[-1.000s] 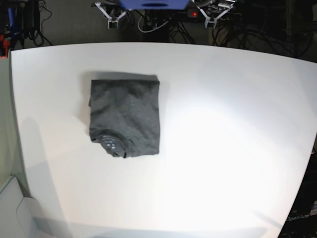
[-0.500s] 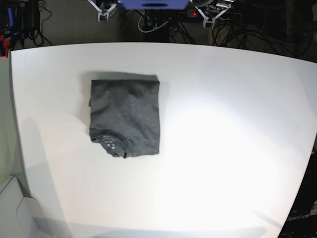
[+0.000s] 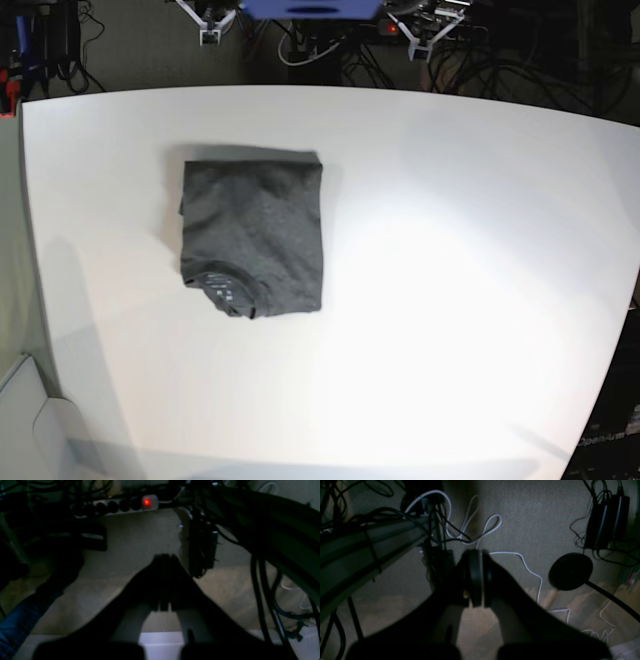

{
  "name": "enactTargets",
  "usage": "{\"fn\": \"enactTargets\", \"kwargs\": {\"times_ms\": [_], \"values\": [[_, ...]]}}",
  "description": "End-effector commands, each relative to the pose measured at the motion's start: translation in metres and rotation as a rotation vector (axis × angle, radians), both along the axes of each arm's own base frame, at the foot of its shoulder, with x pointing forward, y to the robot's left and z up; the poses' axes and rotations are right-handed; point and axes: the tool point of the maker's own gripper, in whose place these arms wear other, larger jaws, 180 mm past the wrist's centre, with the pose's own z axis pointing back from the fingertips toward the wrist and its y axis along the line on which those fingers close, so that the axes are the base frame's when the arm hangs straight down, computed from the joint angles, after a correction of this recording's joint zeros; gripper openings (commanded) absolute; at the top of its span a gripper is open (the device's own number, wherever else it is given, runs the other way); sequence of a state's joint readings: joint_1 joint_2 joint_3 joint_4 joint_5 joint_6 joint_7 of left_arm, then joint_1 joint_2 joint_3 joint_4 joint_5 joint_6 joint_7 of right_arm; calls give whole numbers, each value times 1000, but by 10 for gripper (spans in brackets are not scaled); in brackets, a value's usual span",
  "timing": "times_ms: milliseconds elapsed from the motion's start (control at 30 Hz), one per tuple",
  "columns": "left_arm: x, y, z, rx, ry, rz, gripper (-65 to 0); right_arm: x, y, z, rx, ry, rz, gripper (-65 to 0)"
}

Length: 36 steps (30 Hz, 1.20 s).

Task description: Layout the t-shirt on the table in an organized manner, then fold the t-shirt properly

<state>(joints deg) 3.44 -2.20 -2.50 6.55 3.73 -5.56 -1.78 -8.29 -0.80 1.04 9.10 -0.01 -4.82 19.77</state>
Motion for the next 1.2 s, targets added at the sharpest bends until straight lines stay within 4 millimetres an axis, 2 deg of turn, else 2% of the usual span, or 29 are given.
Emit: {"fn": "enactTargets", "kwargs": {"times_ms": [0, 267, 833, 933, 1167], "values": [[1, 1, 0, 1, -6, -2, -646, -1, -3, 1, -11, -8, -1, -650], [-6, 0, 0, 0, 11, -1, -646, 5, -2, 1, -9, -17, -2, -650], [-5, 0, 0, 0, 9, -3, -646, 7, -1, 1, -8, -20, -3, -650], [-5, -8, 0, -12, 10, -13, -646, 7, -2, 1, -8, -20, -6, -650], [-5, -12, 0, -18, 10, -13, -646, 7, -1, 1, -8, -20, -4, -650]]}}
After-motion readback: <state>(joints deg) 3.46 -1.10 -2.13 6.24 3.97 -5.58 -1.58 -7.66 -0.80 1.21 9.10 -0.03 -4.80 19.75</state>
